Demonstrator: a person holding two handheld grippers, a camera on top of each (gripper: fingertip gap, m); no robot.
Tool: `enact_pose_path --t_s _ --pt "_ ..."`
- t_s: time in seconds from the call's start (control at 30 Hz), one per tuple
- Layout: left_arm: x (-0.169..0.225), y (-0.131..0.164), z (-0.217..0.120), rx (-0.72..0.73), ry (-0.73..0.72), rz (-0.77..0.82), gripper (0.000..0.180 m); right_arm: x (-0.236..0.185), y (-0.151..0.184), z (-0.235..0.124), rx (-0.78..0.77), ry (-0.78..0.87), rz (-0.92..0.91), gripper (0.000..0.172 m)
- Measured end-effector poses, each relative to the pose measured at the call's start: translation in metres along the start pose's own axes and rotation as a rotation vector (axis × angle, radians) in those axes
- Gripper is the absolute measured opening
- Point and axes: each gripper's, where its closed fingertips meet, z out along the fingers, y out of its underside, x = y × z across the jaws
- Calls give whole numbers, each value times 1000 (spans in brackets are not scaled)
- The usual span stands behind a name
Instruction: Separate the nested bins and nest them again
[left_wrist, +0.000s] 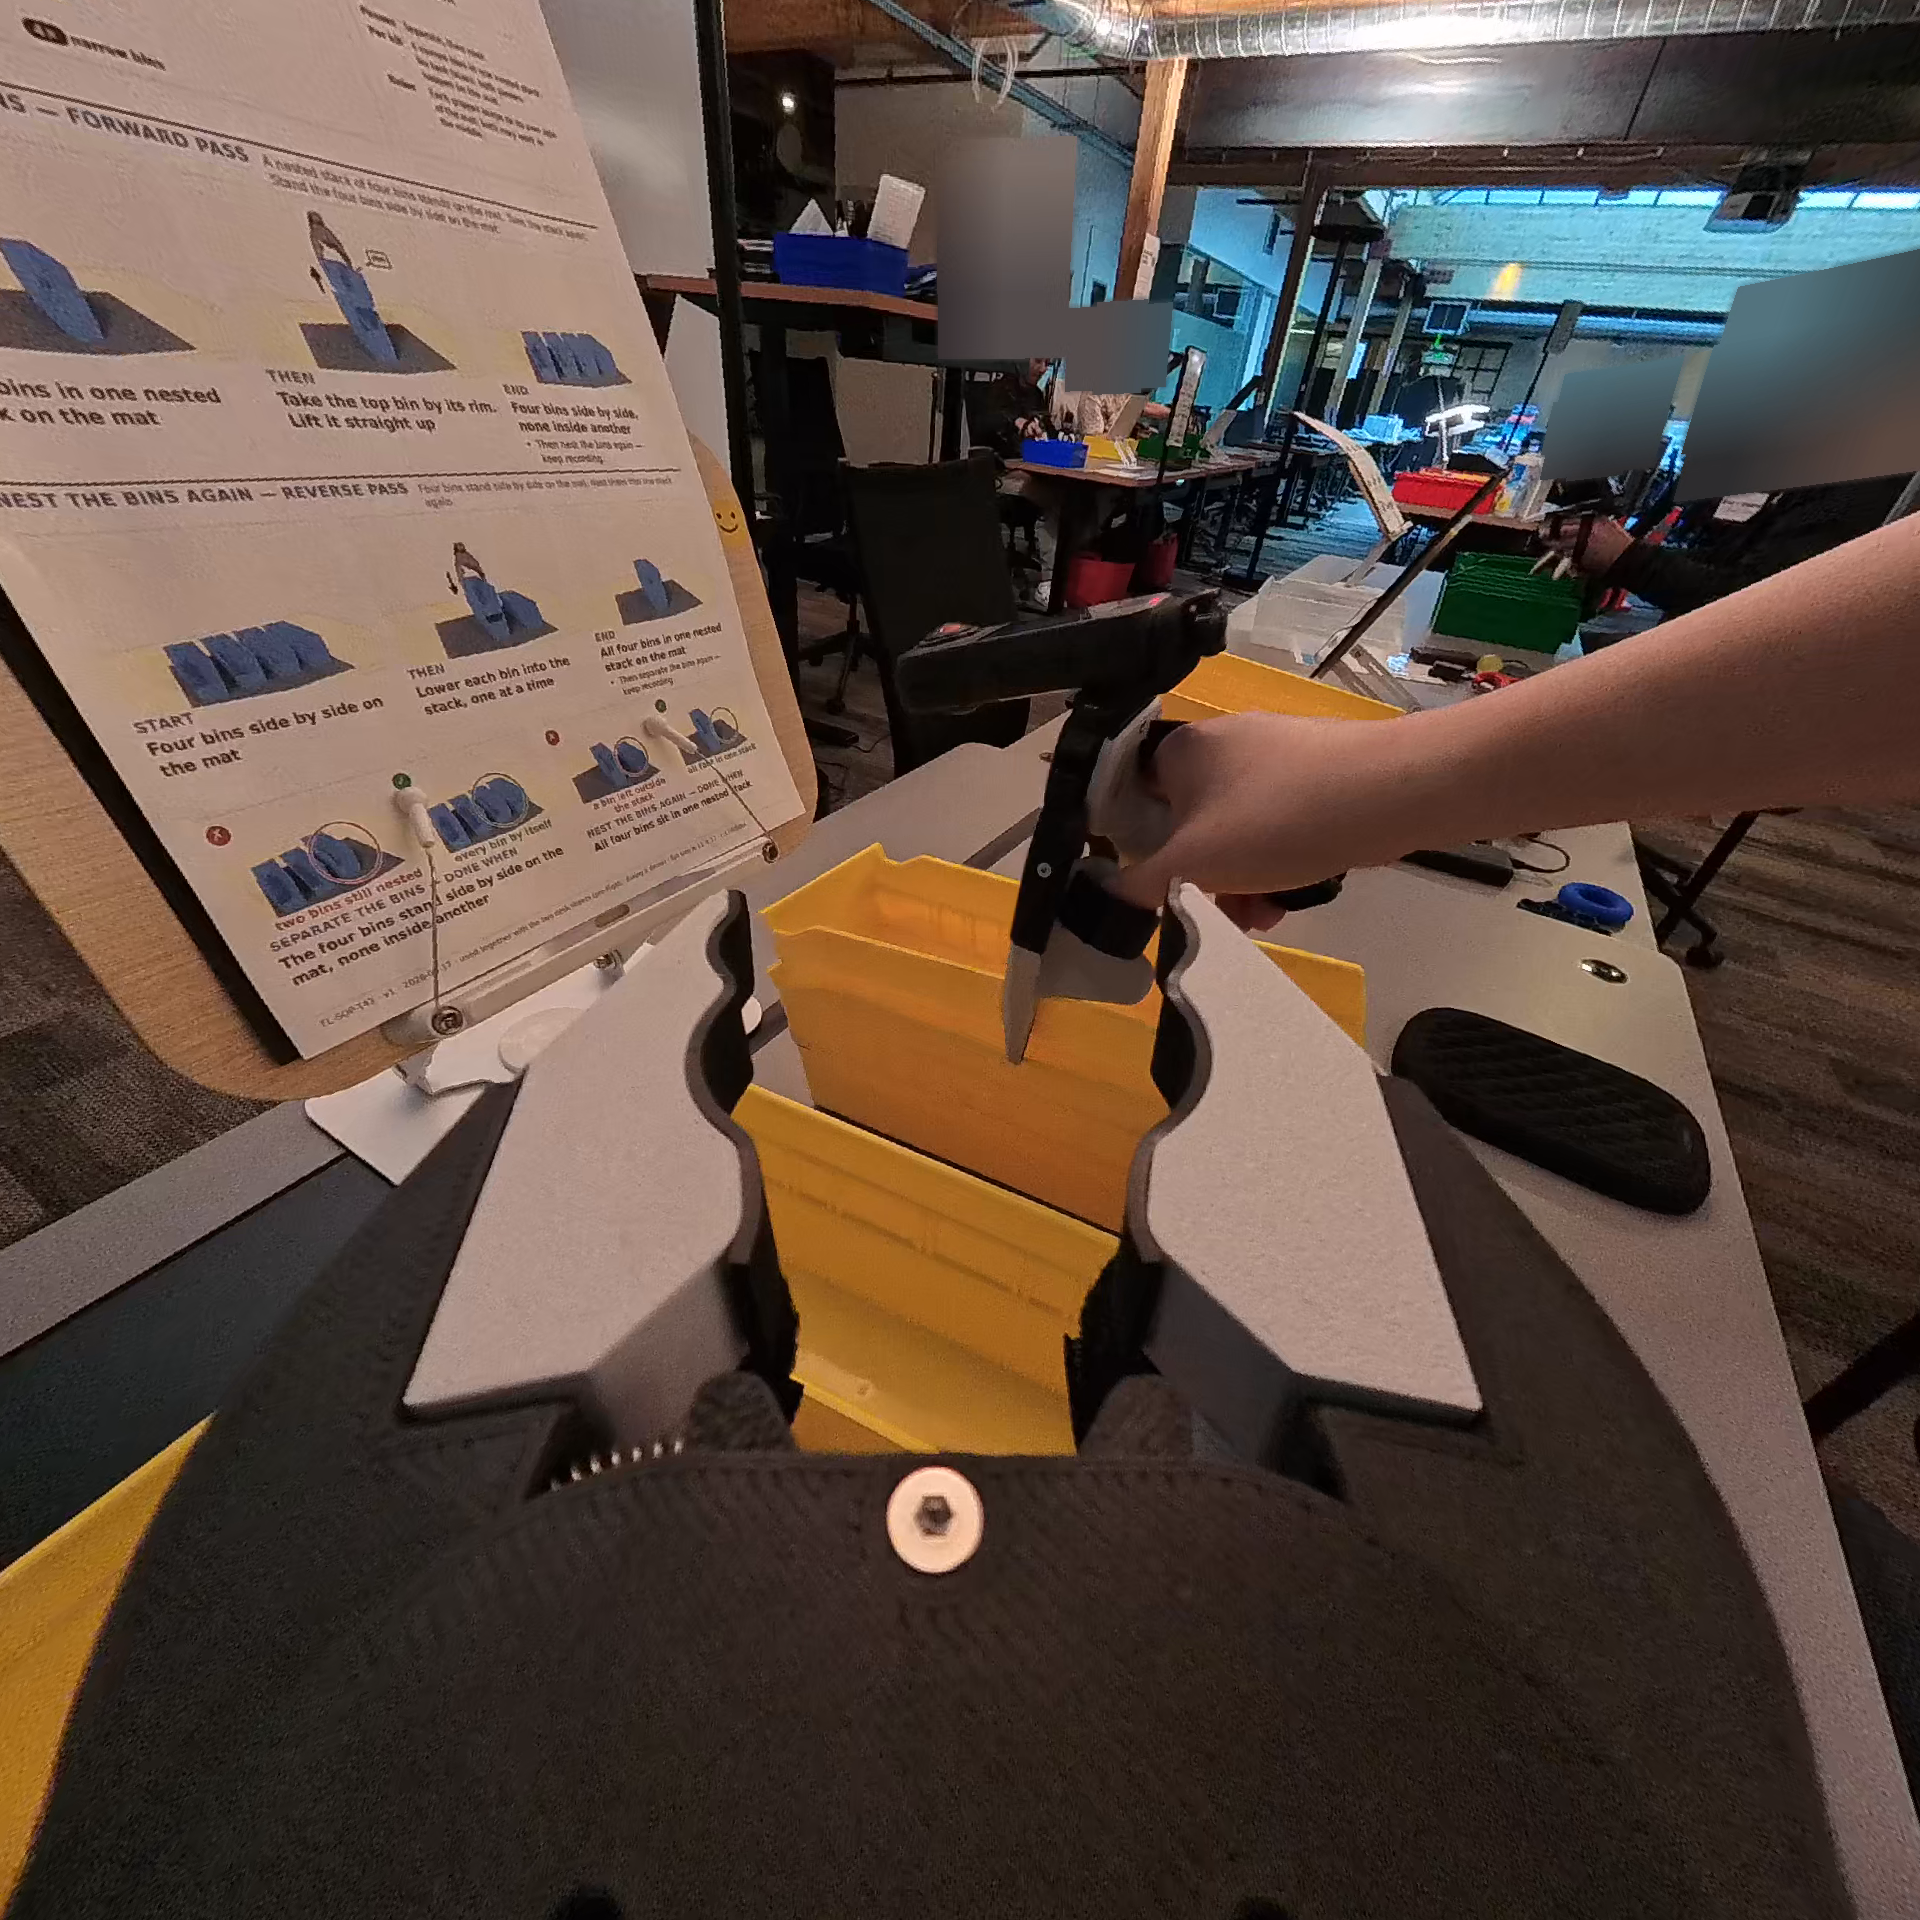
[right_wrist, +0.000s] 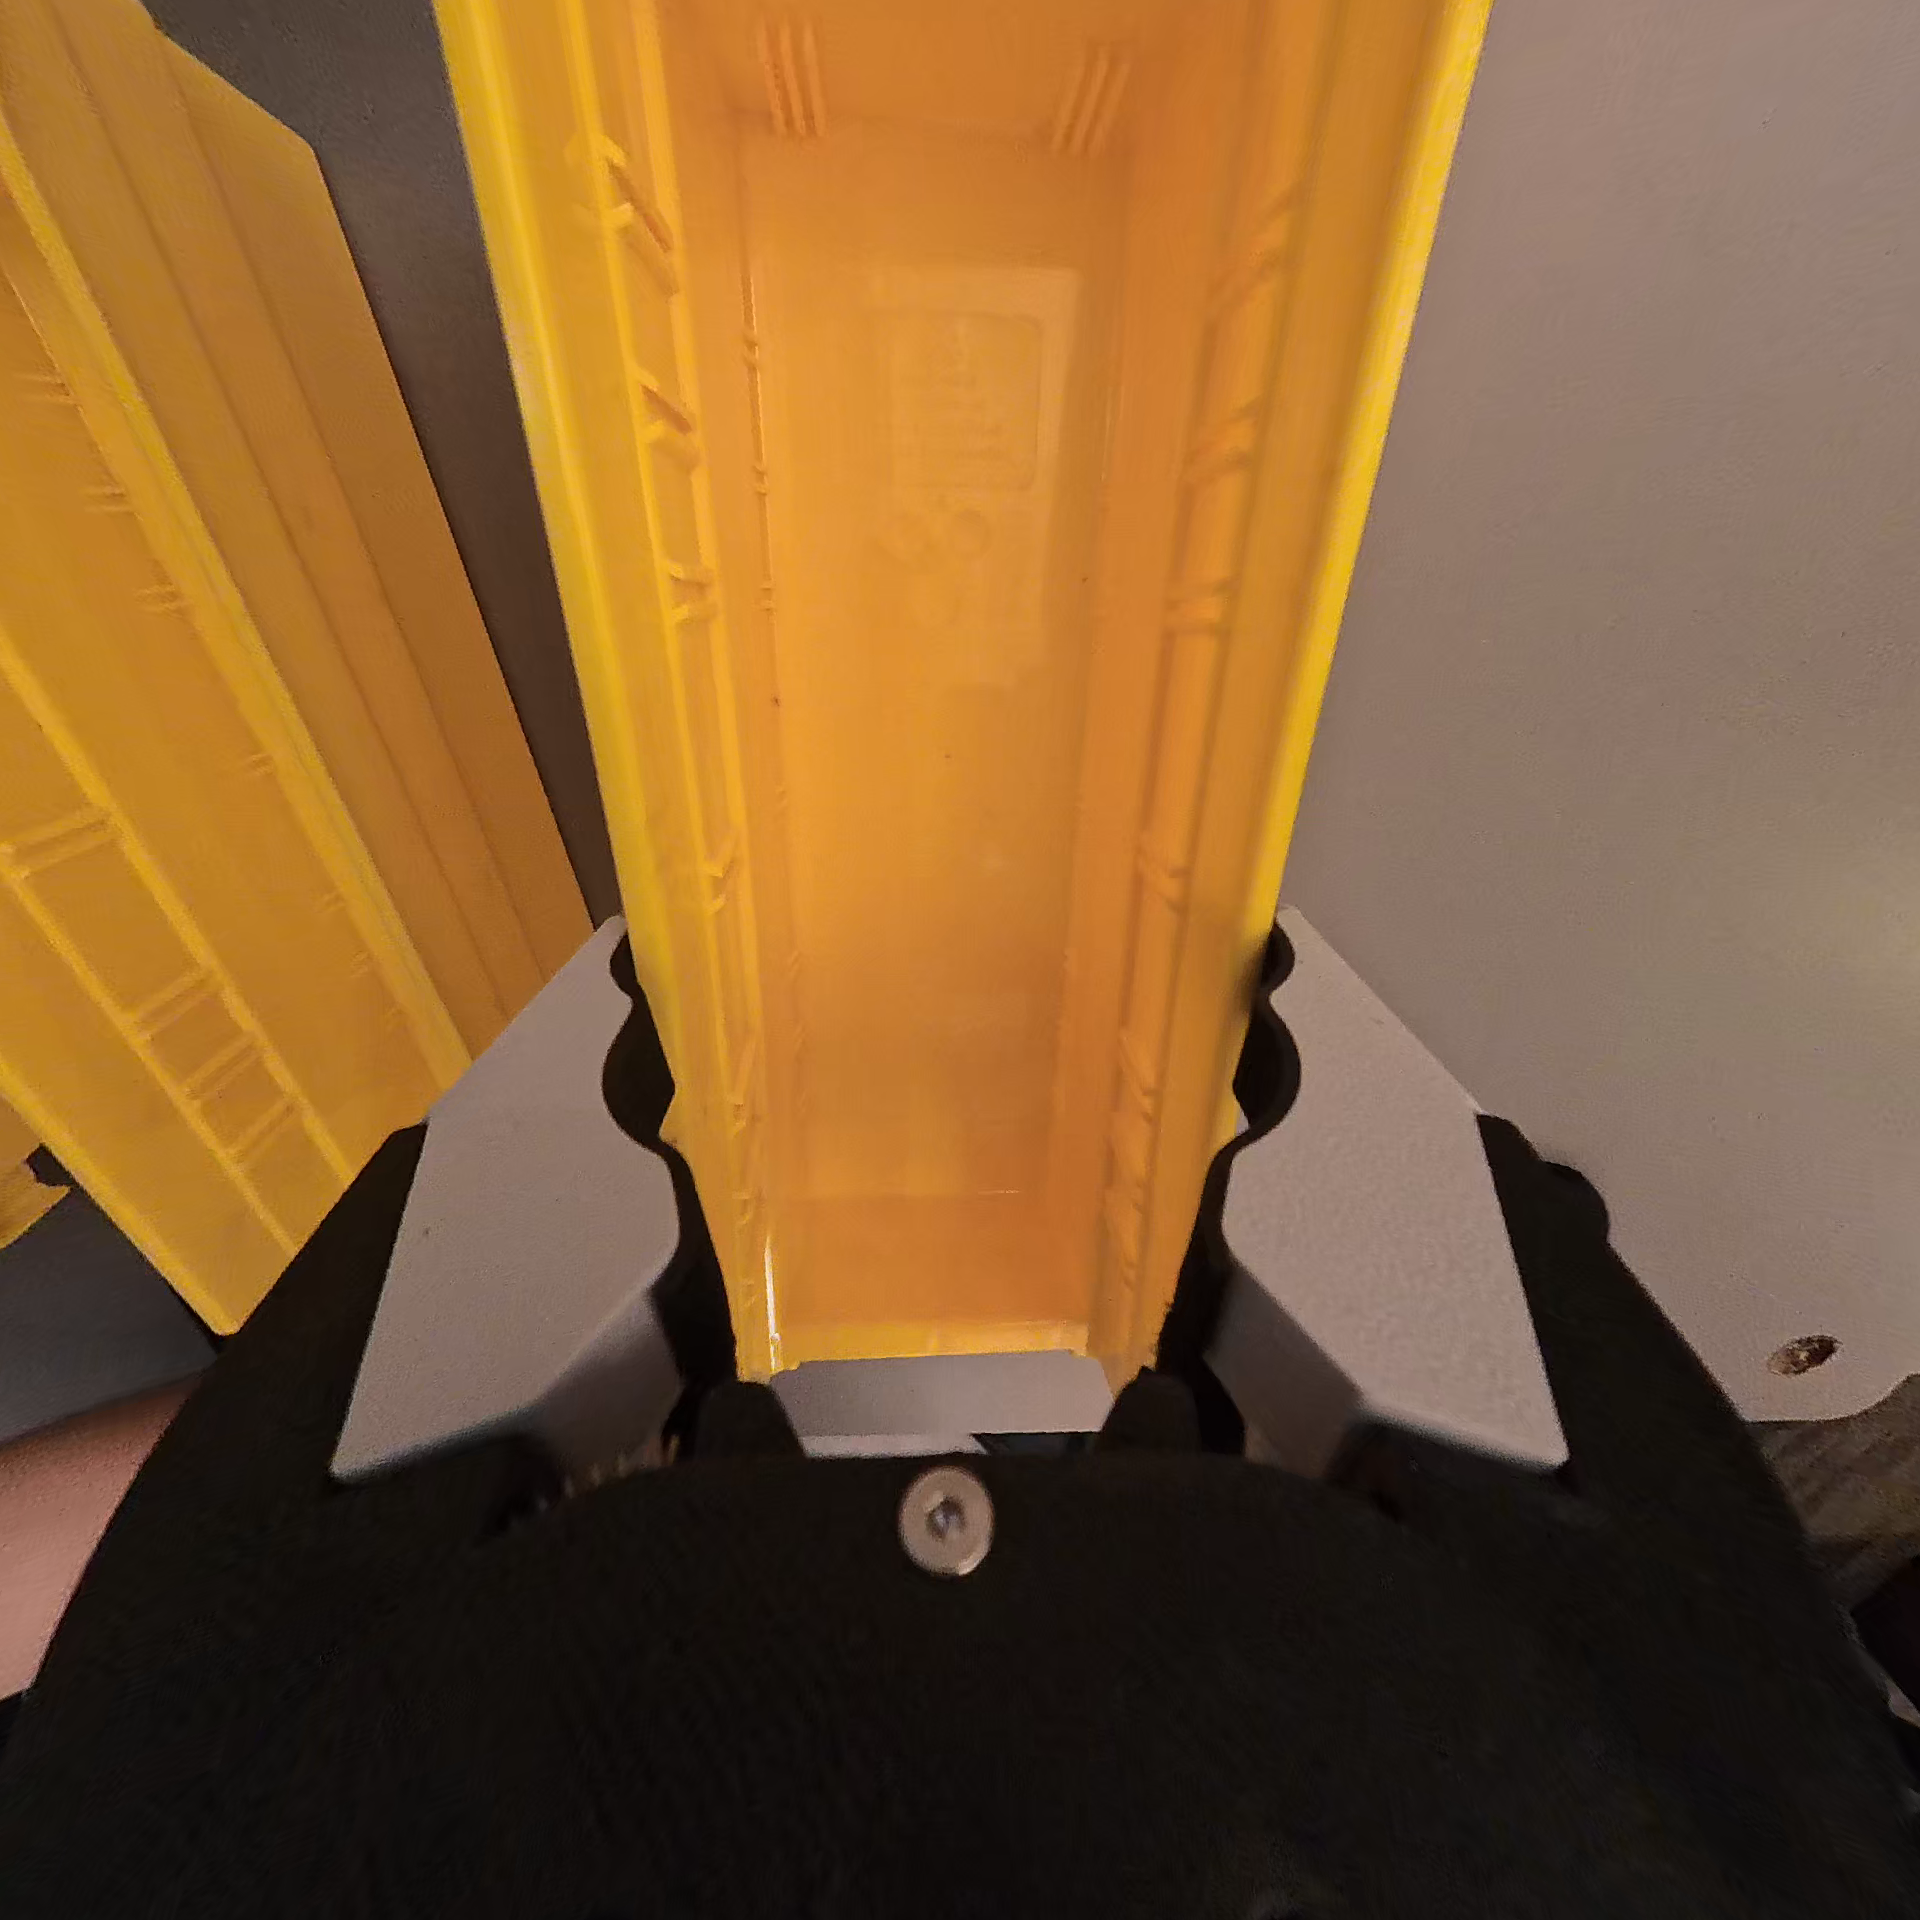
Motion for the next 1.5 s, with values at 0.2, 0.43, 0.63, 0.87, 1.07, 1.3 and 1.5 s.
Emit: enact_pose_path --t_s 0.2,0.43,0.63,0.87,1.07,1.3,1.5 --pt "-4 2 2 -5 -14 -2 78 6 -4 -16 38 0 -1 114" --pt "-31 -3 9 -7 -239 76 89 23 -10 -63 144 -24 -20 114" --pt "-39 -7 19 -26 -399 198 100 72 -10 -102 256 -48 5 114" --pt "-38 -16 26 -8 -494 250 105 154 2 -102 307 -51 114 113" --pt "-30 -8 41 -64 -481 274 105 197 9 -63 314 -54 158 113" --pt "-15 -1 55 -106 -415 257 105 222 24 9 280 44 91 113" --pt "-6 1 59 -124 -382 247 105 223 27 44 260 32 86 113"
